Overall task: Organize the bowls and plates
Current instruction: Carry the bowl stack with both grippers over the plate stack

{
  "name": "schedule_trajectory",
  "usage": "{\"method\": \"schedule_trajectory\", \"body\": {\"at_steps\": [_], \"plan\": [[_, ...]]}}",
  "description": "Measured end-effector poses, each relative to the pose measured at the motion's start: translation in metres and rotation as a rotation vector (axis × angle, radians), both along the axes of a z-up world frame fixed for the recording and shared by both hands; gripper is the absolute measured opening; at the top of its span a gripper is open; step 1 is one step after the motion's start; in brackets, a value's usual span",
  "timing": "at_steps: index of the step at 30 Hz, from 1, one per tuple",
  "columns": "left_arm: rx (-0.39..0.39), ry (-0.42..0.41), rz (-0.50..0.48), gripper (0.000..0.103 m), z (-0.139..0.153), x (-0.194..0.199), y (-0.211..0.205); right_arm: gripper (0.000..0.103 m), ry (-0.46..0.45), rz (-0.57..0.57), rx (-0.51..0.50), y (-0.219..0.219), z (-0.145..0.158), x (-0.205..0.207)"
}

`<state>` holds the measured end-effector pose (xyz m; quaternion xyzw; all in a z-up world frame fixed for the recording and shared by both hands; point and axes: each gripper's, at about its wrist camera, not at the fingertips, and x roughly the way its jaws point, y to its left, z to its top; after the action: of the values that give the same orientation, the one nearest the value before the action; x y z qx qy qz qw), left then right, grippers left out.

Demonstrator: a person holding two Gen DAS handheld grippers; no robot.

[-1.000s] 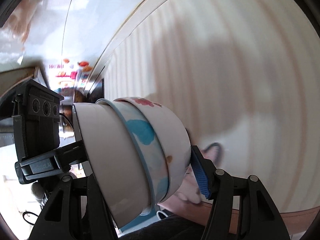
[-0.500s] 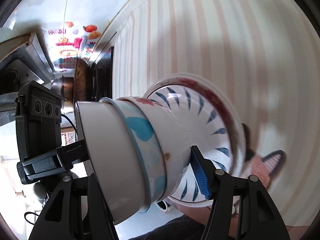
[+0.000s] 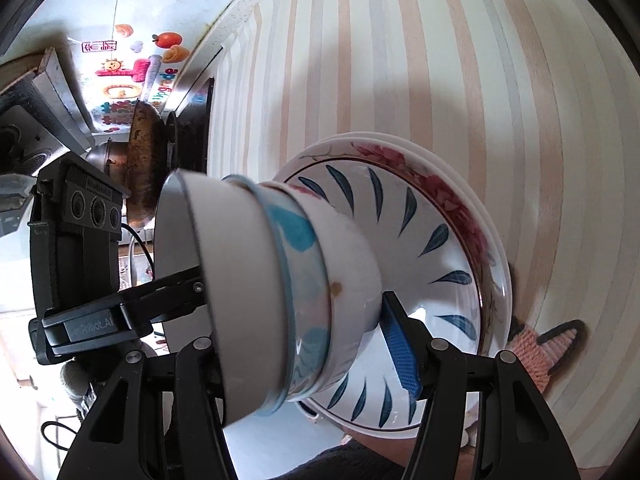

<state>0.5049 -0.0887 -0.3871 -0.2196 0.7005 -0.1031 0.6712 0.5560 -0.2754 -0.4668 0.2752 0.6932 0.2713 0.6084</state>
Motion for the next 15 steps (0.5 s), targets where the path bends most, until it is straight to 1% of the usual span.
{"method": "schedule_trajectory", "body": {"at_steps": [6, 15], "plan": [[0.0, -0.004, 0.0, 0.056, -0.0018, -0.0008, -0.0014, 0.063, -0.021, 0.007, -0.006, -0.0035, 0.0002, 0.0003], [0.01, -0.003, 0.0, 0.056, -0.0009, -0.0025, -0.0016, 0.063, -0.011, 0.0, -0.004, -0.0078, -0.0052, -0.0042]]}}
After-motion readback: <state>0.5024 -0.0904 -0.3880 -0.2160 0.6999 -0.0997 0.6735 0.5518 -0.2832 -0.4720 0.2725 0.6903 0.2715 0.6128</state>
